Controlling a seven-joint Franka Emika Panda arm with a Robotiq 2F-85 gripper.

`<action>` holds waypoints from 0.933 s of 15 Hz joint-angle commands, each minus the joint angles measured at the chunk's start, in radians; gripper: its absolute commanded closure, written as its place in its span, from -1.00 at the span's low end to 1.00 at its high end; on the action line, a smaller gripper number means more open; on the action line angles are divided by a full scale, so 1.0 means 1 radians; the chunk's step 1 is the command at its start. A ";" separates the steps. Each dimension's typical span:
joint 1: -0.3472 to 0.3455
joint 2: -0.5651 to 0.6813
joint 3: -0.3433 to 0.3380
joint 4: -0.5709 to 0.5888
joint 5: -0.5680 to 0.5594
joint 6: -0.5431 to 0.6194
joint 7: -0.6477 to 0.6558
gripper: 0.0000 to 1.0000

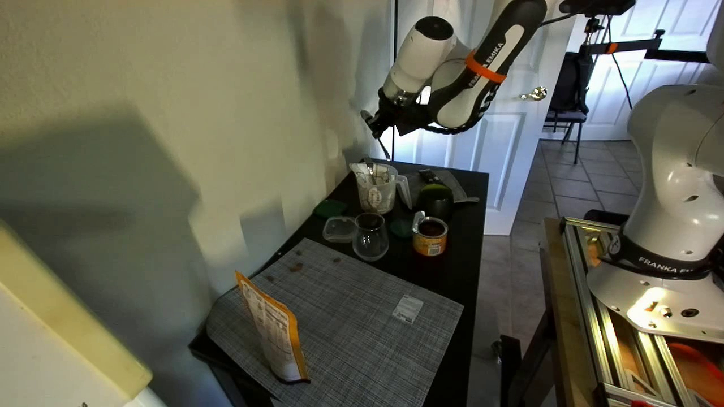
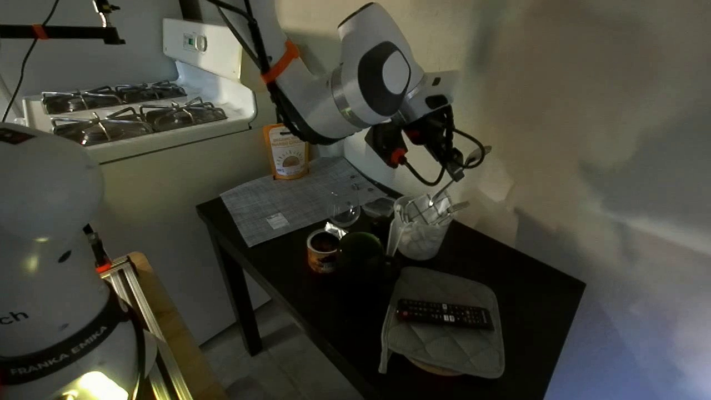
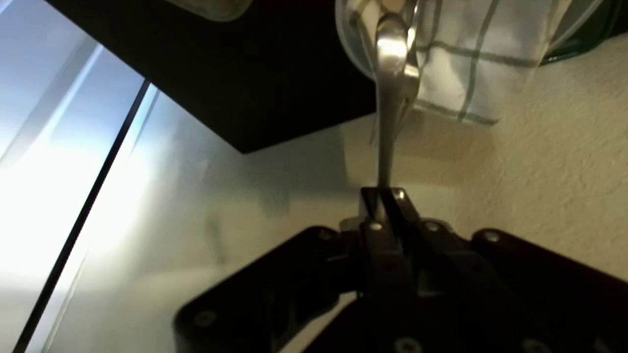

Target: Put the spoon in the cup

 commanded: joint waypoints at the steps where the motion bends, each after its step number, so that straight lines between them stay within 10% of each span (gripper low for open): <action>1: 0.267 0.053 -0.270 0.020 -0.187 0.025 0.221 0.96; 8: 0.745 0.249 -0.774 -0.204 -0.281 0.257 0.360 0.96; 14: 0.986 0.468 -1.024 -0.562 -0.218 0.490 0.347 0.96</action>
